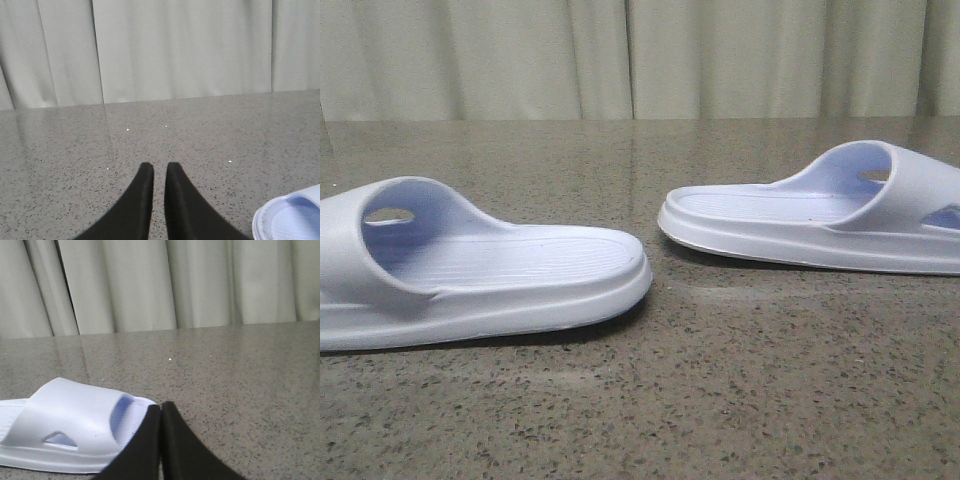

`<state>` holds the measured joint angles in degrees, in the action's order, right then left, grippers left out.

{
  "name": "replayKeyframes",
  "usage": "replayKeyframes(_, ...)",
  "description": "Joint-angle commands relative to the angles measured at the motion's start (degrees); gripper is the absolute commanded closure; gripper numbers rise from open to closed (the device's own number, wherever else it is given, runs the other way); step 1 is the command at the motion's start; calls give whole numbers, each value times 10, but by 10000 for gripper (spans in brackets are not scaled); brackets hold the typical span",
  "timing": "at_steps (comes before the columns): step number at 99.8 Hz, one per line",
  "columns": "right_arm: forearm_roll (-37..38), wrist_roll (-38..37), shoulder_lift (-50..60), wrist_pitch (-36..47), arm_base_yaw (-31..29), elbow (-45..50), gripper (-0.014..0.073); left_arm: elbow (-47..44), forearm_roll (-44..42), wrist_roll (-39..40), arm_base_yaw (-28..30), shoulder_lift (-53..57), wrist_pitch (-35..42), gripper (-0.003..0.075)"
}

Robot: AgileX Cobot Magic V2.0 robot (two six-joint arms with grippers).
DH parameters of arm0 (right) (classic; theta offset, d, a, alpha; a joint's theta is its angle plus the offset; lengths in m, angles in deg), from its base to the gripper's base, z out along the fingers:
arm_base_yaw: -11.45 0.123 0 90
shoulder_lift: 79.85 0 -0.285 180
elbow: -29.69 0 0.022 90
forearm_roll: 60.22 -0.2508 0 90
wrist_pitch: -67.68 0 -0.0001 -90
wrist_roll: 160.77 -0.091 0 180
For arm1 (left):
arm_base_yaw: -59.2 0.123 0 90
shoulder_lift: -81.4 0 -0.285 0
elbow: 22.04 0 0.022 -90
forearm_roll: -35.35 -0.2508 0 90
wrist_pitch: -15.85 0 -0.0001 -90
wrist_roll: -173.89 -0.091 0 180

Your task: Insert blue slippers together front up

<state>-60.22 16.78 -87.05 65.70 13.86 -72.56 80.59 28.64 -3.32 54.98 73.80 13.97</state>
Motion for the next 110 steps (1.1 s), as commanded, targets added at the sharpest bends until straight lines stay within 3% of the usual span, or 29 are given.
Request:
replayKeyframes(1,0,1,11,53,0,13,701,-5,4,7,1,6,47,704)
replayKeyframes(31,0,1,11,43,0,9,701,-4,57,7,1,6,48,705)
replayKeyframes(53,-28,0,11,-32,0,-52,700,26,183,7,1,6,32,705)
replayKeyframes(74,-37,0,-10,-154,0,-158,700,132,257,7,1,-21,-107,705)
replayKeyframes(93,-80,-2,-84,-238,0,-269,700,250,274,7,1,-105,-254,705)
replayKeyframes(110,-123,-2,-155,-265,0,-342,700,332,326,7,1,-194,-310,705)
